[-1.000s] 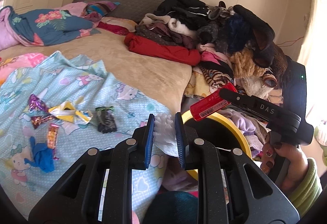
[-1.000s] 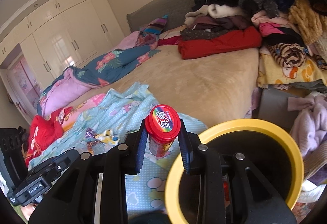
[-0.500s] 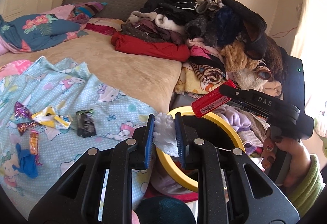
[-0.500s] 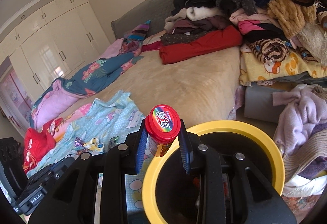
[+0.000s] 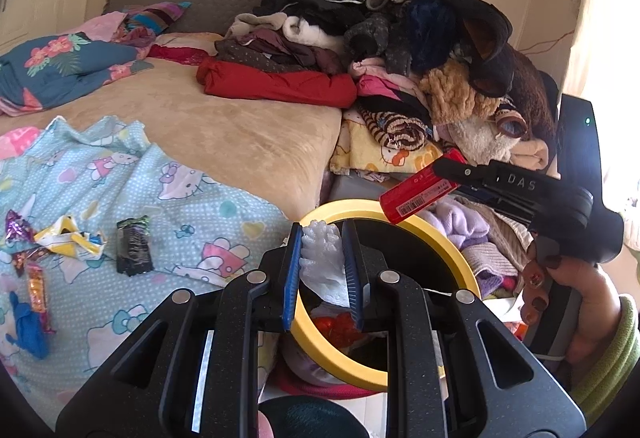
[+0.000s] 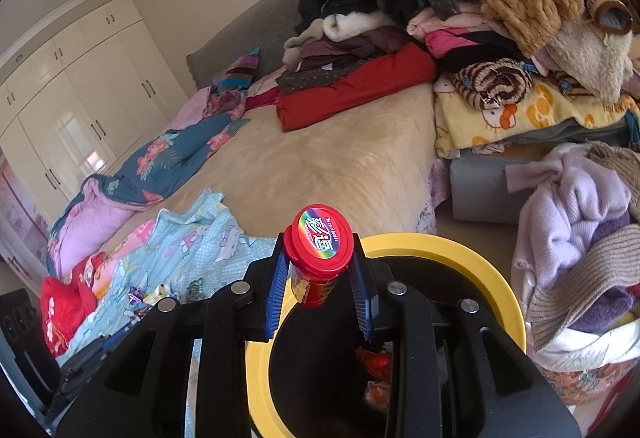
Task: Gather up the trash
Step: 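Carry the red canister and white foam net over the yellow bin, then open both grippers to drop the canister and foam net into the bin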
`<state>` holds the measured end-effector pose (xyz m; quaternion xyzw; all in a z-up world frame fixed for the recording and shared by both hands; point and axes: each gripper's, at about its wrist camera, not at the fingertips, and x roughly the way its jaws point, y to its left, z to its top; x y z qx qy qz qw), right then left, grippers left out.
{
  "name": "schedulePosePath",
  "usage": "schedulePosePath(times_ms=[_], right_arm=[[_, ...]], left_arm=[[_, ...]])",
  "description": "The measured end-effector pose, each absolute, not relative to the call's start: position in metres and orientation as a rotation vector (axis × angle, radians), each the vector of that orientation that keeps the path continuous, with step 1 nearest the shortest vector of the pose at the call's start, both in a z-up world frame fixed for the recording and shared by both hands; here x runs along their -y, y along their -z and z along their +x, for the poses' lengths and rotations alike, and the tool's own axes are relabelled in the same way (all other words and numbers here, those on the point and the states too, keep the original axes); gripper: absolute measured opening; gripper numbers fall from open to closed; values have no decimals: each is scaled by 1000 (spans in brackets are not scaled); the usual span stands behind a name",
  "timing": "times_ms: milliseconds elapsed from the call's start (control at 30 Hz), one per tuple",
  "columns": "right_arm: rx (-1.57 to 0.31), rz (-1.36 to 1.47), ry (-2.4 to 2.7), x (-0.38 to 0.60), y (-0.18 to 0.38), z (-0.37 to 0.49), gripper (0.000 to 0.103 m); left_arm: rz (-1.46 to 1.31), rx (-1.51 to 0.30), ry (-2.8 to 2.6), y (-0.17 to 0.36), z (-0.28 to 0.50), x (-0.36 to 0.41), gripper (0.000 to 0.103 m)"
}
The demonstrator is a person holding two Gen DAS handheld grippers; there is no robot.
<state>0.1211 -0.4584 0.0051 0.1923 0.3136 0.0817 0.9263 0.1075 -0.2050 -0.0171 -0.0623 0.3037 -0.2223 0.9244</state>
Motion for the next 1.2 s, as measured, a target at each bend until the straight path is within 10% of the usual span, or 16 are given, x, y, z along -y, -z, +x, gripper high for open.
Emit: schedulePosePath(times_ms=[1200], right_arm=[[-813, 560, -41, 502, 54, 142, 30]], left_arm=[[-72, -779, 486, 92, 148, 259, 14]])
